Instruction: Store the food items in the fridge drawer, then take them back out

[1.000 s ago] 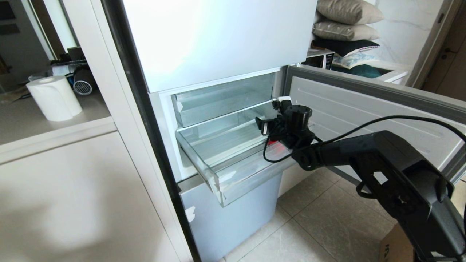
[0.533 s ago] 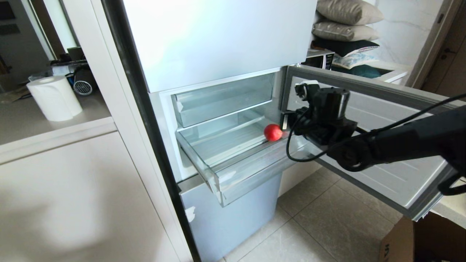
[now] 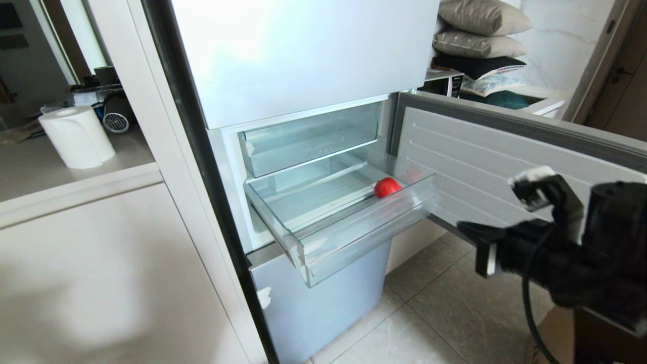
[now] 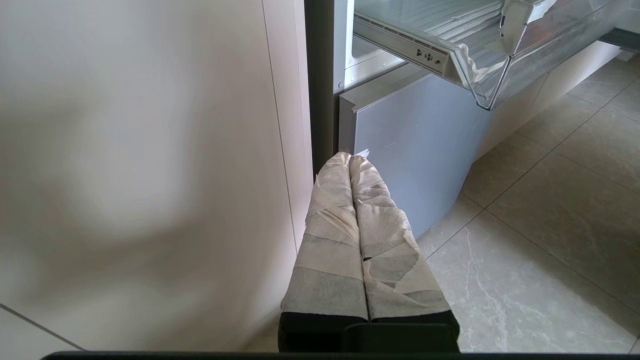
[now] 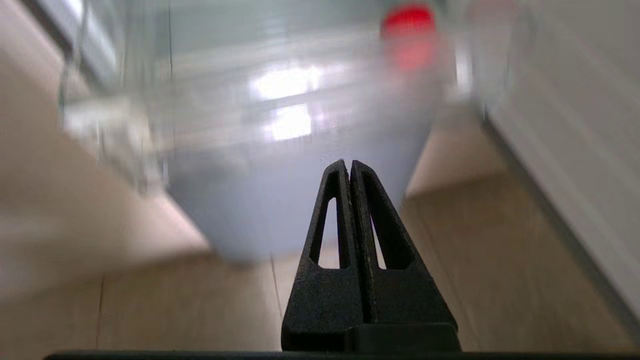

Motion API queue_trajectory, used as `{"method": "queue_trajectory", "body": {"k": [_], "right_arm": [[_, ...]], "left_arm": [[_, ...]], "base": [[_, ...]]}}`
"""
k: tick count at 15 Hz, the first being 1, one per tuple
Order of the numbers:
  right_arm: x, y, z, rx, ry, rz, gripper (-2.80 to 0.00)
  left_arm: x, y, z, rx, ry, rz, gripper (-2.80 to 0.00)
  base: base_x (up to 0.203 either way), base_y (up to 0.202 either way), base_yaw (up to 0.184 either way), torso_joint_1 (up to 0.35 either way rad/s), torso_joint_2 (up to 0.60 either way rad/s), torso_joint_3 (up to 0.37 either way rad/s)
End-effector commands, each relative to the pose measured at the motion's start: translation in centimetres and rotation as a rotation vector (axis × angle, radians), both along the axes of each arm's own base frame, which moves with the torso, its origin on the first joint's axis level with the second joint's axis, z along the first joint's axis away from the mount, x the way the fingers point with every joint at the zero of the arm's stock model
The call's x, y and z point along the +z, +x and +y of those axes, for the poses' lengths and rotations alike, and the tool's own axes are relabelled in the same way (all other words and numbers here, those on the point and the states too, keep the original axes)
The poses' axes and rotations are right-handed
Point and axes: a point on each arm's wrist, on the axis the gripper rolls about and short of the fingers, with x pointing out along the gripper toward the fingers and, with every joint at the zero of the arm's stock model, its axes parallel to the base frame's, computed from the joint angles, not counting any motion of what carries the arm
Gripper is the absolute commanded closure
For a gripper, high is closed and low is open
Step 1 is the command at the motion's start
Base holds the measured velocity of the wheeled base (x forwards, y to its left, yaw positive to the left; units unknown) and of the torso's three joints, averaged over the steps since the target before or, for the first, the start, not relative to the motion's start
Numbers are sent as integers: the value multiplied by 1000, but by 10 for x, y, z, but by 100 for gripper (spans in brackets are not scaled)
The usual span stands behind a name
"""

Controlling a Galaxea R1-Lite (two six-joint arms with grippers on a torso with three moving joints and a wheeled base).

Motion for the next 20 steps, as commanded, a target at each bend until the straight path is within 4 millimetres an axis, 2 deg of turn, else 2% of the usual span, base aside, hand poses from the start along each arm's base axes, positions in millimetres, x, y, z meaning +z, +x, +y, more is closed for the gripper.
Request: {"method": "queue_trajectory", "body": {"k": [1,2,4,7,10,11,12,17,20], "right_arm": [[-11,-54,-29,-32,34,-3,0],[-13,-64,-38,-90,72,0,0],[-16,-66,-63,-285,117,13,0],[-20,-68,-124,-727,171,43,0],[-23,-82,-184,-1067,254,65,0],[-25,-85,-203,-1134,289,87,-193],[-29,-83,-221,-1174,319,120,-280],[-60,-54,-307,-1258,369,223,-280],[-76,-36,-348,-1269,353,224,-280]], "left_arm": [[0,0,0,0,0,1,0],[0,0,0,0,0,2,0],[0,0,0,0,0,0,0],[0,0,0,0,0,-1,0],[0,0,0,0,0,2,0],[0,0,0,0,0,1,0],[0,0,0,0,0,2,0],[0,0,0,0,0,1,0],[0,0,0,0,0,2,0]], "base": [[0,0,0,0,0,0],[0,0,0,0,0,0],[0,0,0,0,0,0],[0,0,0,0,0,0],[0,0,0,0,0,0],[0,0,0,0,0,0],[0,0,0,0,0,0],[0,0,0,0,0,0],[0,0,0,0,0,0]]}}
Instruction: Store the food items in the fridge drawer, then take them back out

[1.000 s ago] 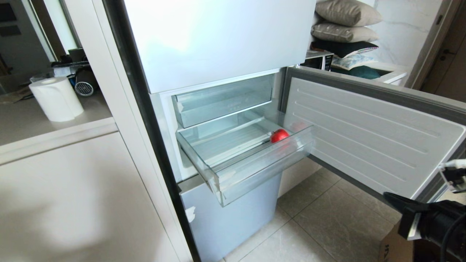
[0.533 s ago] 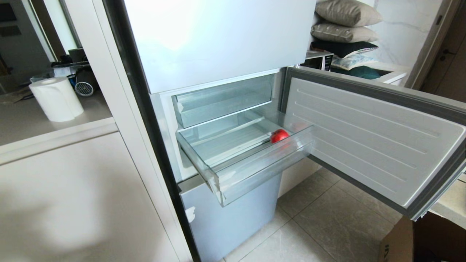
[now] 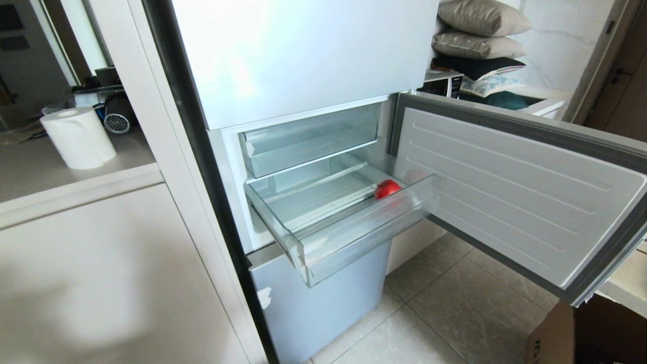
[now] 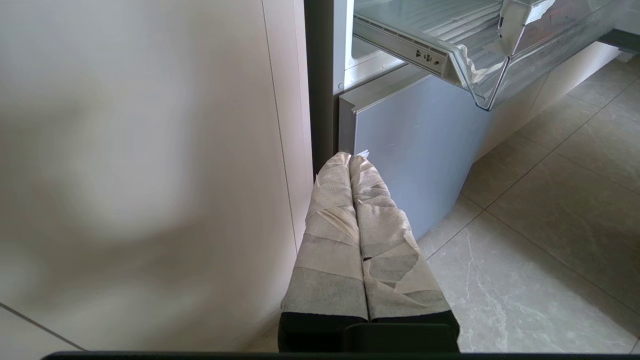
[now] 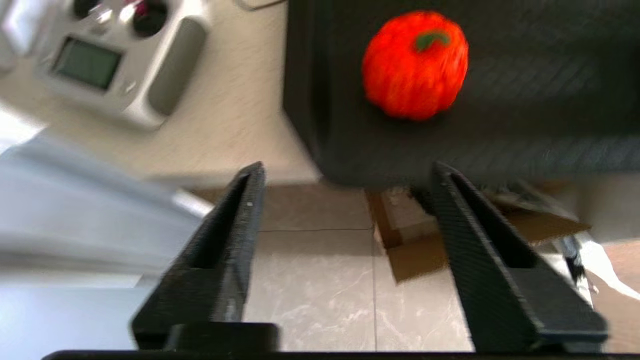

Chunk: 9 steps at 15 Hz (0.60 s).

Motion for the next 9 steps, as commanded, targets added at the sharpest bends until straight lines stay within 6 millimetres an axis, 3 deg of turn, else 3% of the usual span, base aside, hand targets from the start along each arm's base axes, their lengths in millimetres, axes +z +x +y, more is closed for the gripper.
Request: {"method": "queue_trajectory", "body": {"k": [1,5,9], "right_arm": [[-31,17,-36,-10,53,48,-280],[-42,32,-72,8,-11,111,-280],[-49,36,-85,29,-32,172,-280]], "left_arm": [[0,0,0,1,0,2,0],[0,0,0,1,0,1,0],[0,0,0,1,0,0,0]], "base": [[0,0,0,0,0,0],[0,0,0,0,0,0],[0,0,0,0,0,0]]}}
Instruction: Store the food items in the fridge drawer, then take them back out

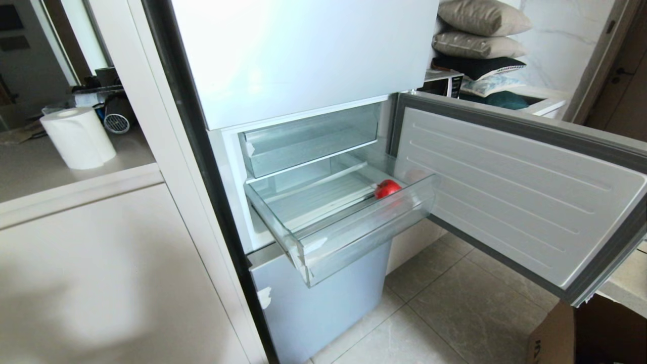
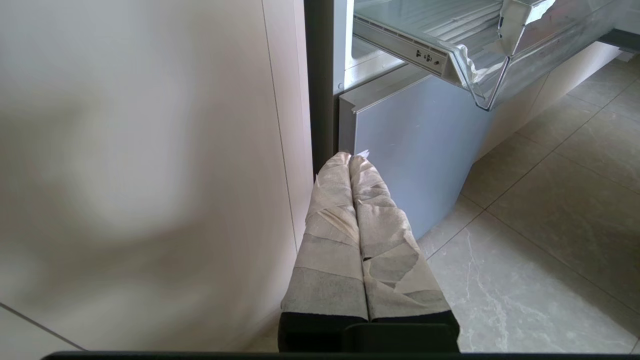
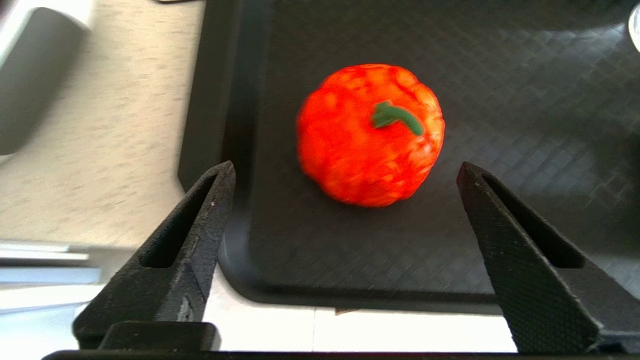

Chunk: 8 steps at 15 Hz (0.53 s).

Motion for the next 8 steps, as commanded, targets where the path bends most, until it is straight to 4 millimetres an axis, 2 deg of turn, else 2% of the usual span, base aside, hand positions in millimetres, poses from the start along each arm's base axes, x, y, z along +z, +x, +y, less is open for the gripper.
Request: {"method": "queue_trajectory", "body": {"k": [1,8], "right_arm": [[-12,3,-9,-8,17,14,-280],[-26,7,-27,-47,38,46,-280]], "left_arm": [[0,0,0,0,0,2,0],[0,0,0,0,0,-1,0]], "base": [[0,0,0,0,0,0],[0,0,0,0,0,0]]}}
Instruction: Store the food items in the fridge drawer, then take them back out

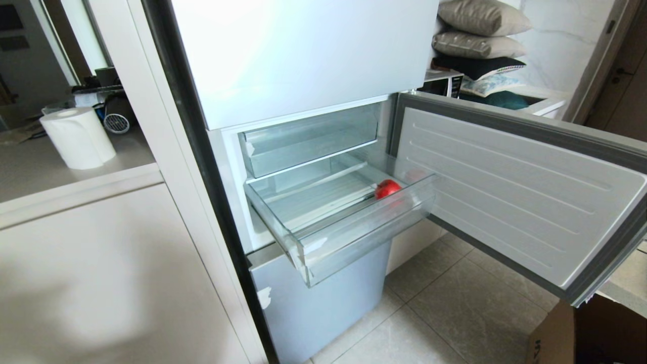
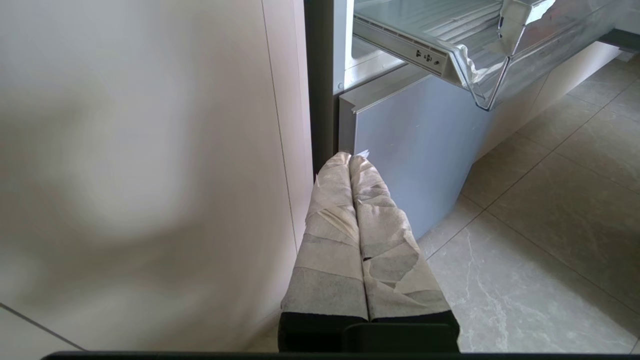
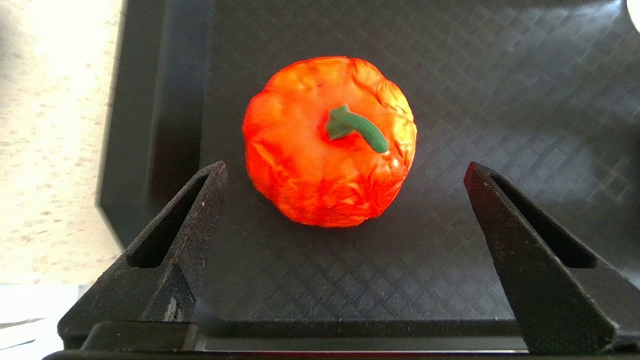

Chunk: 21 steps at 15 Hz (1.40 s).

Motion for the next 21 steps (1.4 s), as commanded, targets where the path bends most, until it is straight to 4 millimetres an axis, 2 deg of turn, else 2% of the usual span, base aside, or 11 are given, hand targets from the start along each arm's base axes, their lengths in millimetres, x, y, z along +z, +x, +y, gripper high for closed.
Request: {"method": "queue_trajectory", "body": {"k": [1,7,15,16,17,19,21], "right_arm": [[-10,3,-5,0,13,7,-280],[-20,15,-22,17,7,-11,-280],[-31,21,-32,56,24,-32,-280],[-32,22,-33,60,26,-33,-34],[-32,22,-33,62,27,-37,0],[-32,22,-32,60,32,-39,0],[-20,19,-29,61,17,-52,0]], "left_arm": [[0,0,0,0,0,2,0],[0,0,0,0,0,1,0],[0,0,0,0,0,2,0],[0,0,0,0,0,1,0],[0,0,0,0,0,1,0],[0,0,0,0,0,1,0],[0,0,0,0,0,0,0]], "base": [[0,0,0,0,0,0],[0,0,0,0,0,0],[0,0,0,0,0,0],[0,0,0,0,0,0],[0,0,0,0,0,0],[0,0,0,0,0,0],[0,0,0,0,0,0]]}}
